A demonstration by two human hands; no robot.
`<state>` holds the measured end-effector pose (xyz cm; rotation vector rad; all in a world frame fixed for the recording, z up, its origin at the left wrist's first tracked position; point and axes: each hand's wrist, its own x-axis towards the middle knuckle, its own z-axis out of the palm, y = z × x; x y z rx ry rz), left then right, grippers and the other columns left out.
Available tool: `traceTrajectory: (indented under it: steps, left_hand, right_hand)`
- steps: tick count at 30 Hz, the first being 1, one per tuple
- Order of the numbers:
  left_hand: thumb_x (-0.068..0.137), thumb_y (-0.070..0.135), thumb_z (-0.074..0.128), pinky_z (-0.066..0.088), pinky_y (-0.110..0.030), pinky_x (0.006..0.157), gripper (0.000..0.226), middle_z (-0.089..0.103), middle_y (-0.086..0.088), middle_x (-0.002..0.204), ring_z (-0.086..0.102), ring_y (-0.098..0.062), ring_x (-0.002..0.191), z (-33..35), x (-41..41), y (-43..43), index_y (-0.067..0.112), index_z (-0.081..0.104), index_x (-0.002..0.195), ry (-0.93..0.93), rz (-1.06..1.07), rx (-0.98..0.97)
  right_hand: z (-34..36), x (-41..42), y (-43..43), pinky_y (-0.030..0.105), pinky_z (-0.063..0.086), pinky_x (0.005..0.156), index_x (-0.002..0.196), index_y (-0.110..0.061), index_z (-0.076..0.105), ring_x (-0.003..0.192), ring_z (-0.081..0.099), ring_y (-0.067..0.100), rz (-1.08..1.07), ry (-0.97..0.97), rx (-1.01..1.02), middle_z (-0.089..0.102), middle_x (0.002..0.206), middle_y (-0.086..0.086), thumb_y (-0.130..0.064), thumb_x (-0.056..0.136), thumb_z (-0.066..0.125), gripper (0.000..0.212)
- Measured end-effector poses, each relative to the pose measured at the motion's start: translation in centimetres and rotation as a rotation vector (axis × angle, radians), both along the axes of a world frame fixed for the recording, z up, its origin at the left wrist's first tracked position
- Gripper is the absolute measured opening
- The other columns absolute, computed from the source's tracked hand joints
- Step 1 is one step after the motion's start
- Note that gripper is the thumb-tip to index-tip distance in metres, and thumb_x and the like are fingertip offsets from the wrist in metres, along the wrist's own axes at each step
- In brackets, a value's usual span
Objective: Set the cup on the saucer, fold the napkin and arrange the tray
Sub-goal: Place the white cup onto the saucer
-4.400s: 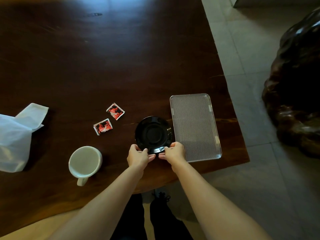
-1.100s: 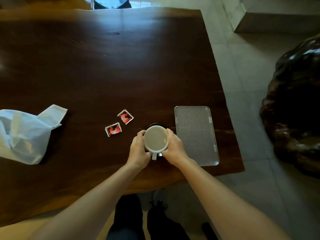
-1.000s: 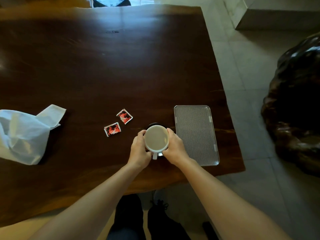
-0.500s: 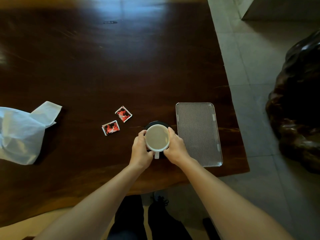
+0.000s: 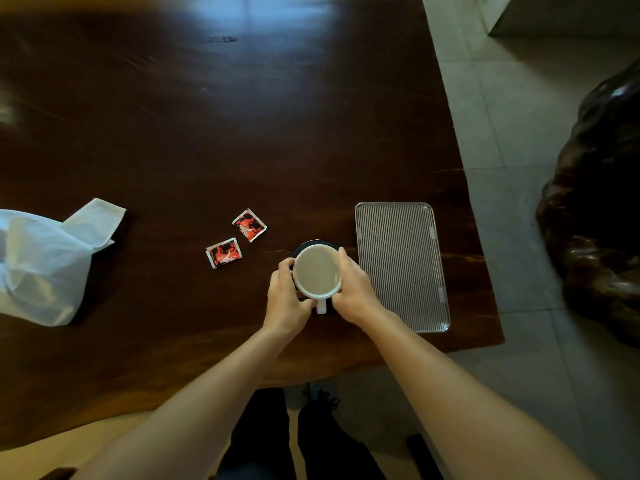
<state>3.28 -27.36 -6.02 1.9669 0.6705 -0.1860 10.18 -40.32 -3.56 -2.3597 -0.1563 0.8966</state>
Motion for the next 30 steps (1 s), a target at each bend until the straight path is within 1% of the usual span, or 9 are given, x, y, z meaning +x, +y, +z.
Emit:
traceTrajectory:
  steps: [2,4,7,14,19,21,25,28,30]
  left_hand:
    - [0.072,0.007,0.088,0.058,-0.041,0.092,0.087,0.049,-0.01,0.131,0.063,-0.023,0.109,-0.1,0.1,0.2,0.017,0.039,0.143,0.007,-0.006,0.002]
    - [0.071,0.007,0.088,0.058,-0.033,0.086,0.087,0.049,-0.009,0.131,0.063,-0.023,0.109,-0.3,0.3,0.4,0.017,0.038,0.142,0.006,-0.014,0.002]
    - [0.071,0.008,0.089,0.053,-0.02,0.076,0.087,0.05,-0.008,0.13,0.064,-0.022,0.107,-0.4,0.4,0.5,0.018,0.039,0.142,0.004,-0.014,-0.006]
    - [0.072,0.005,0.087,0.051,-0.014,0.068,0.09,0.052,-0.005,0.131,0.064,-0.02,0.107,-0.4,0.6,0.6,0.02,0.036,0.146,0.019,-0.023,-0.035]
    - [0.071,-0.002,0.084,0.056,-0.028,0.086,0.098,0.051,-0.008,0.135,0.06,-0.021,0.116,0.0,0.7,0.8,0.018,0.029,0.151,0.072,-0.068,-0.021]
    - [0.073,-0.003,0.081,0.057,-0.032,0.088,0.1,0.047,-0.009,0.138,0.06,-0.024,0.116,0.5,0.7,1.0,0.017,0.025,0.154,0.118,-0.065,-0.003]
    - [0.079,0.0,0.074,0.057,-0.036,0.088,0.075,0.05,-0.009,0.129,0.063,-0.021,0.102,1.8,0.4,2.0,0.015,0.039,0.144,0.134,-0.043,0.089]
    - [0.083,0.011,0.072,0.057,-0.037,0.085,0.046,0.057,-0.003,0.112,0.06,-0.018,0.097,3.2,0.0,3.2,0.015,0.053,0.126,0.138,-0.055,0.208]
    - [0.086,0.018,0.069,0.059,-0.04,0.082,0.031,0.062,0.001,0.101,0.063,-0.016,0.091,4.4,-0.5,4.1,0.018,0.059,0.115,0.149,-0.071,0.266]
  right_hand:
    - [0.1,0.1,0.2,0.035,0.029,0.117,0.159,-0.014,0.003,0.148,0.025,0.025,0.016,-0.008,-0.024,0.021,0.163,0.006,0.003,0.094,0.055,0.086]
    - [0.2,0.2,0.3,0.04,0.029,0.119,0.159,-0.013,0.0,0.149,0.024,0.026,0.032,-0.021,-0.034,0.018,0.164,0.008,0.006,0.091,0.058,0.091]
    - [0.1,0.1,0.3,0.04,0.03,0.119,0.159,-0.013,0.001,0.148,0.025,0.026,0.02,-0.023,-0.024,0.019,0.164,0.009,0.007,0.09,0.057,0.091]
    - [0.1,0.0,0.5,0.039,0.033,0.114,0.159,-0.013,0.004,0.144,0.03,0.026,-0.007,-0.041,-0.041,0.024,0.161,0.01,0.005,0.091,0.058,0.089]
    - [0.4,-0.1,0.7,0.038,0.036,0.111,0.159,-0.014,0.002,0.141,0.033,0.026,0.014,-0.061,-0.07,0.022,0.159,0.009,0.008,0.087,0.058,0.093]
    - [0.8,-0.2,0.9,0.042,0.038,0.112,0.159,-0.015,0.003,0.141,0.032,0.028,0.019,-0.074,-0.103,0.021,0.16,0.009,0.008,0.086,0.059,0.095]
    - [2.0,-0.5,1.5,0.042,0.042,0.106,0.157,-0.012,0.015,0.138,0.03,0.031,0.001,-0.197,-0.167,0.028,0.156,0.01,0.001,0.086,0.063,0.087]
    - [3.0,-0.7,2.2,0.04,0.046,0.099,0.147,-0.009,0.038,0.129,0.037,0.03,-0.003,-0.339,-0.167,0.043,0.144,0.012,-0.004,0.087,0.059,0.064]
    - [3.9,-0.9,3.0,0.039,0.051,0.094,0.135,-0.008,0.053,0.121,0.047,0.028,0.024,-0.351,-0.111,0.054,0.131,0.012,-0.006,0.089,0.057,0.046]
